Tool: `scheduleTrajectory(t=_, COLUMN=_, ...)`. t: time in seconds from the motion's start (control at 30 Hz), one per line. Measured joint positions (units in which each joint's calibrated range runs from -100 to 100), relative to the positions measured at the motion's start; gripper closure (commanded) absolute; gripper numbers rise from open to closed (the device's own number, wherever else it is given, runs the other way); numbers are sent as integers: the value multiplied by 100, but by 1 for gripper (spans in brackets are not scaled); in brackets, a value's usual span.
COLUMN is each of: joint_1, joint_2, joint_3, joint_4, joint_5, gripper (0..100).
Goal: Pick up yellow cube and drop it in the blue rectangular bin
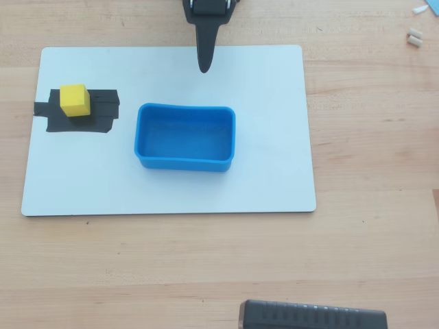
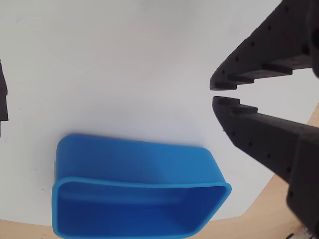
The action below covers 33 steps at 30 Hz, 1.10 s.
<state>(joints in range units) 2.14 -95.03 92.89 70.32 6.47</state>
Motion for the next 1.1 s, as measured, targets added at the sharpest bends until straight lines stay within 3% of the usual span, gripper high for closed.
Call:
scheduleTrajectory(t=0.67, joint_1=214, joint_2=80, joint_3=-30, joint_4=0, joint_5=298, gripper=100)
scheduleTrajectory(t=0.93, joint_1=691, joint_2=3506, joint_3=-2605, joint_4=203, joint_5=449, gripper=100)
scheduleTrajectory(t=1.1, joint_1=1239, joint_2=5024, joint_3=-4098, joint_4=610, joint_5=884, gripper=100)
